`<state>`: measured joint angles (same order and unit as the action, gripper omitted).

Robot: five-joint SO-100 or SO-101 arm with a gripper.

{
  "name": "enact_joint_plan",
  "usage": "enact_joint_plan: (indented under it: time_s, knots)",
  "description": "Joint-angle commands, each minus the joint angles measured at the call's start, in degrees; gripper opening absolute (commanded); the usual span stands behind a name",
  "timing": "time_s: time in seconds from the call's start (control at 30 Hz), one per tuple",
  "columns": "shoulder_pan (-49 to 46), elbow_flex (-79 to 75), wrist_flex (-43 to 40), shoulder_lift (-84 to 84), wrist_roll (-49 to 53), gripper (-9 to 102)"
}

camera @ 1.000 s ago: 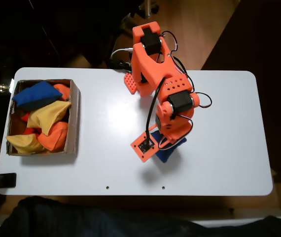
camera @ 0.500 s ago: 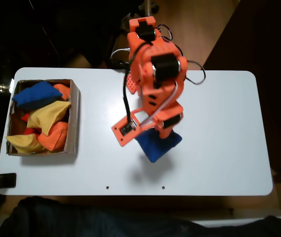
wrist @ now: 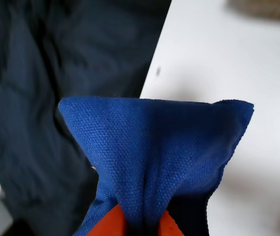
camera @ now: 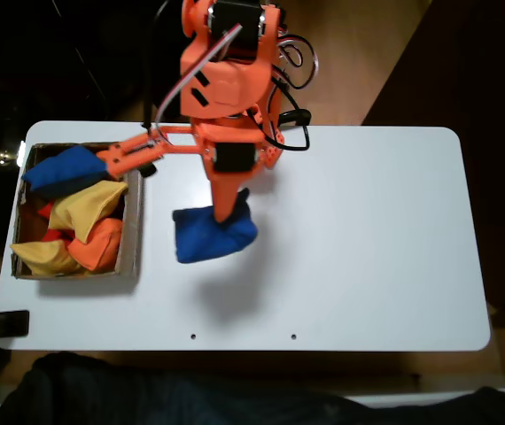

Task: Grasp a bag and put it in the box.

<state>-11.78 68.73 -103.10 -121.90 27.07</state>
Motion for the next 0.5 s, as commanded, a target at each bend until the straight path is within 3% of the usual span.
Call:
enact_joint_plan:
  time_s: [0.0, 0.47]
  knots:
    - [-6.3, -4.7, 0.8, -3.1, 2.5, 0]
    - [-26.1, -5.7, 7.6, -4.3, 4.9, 0]
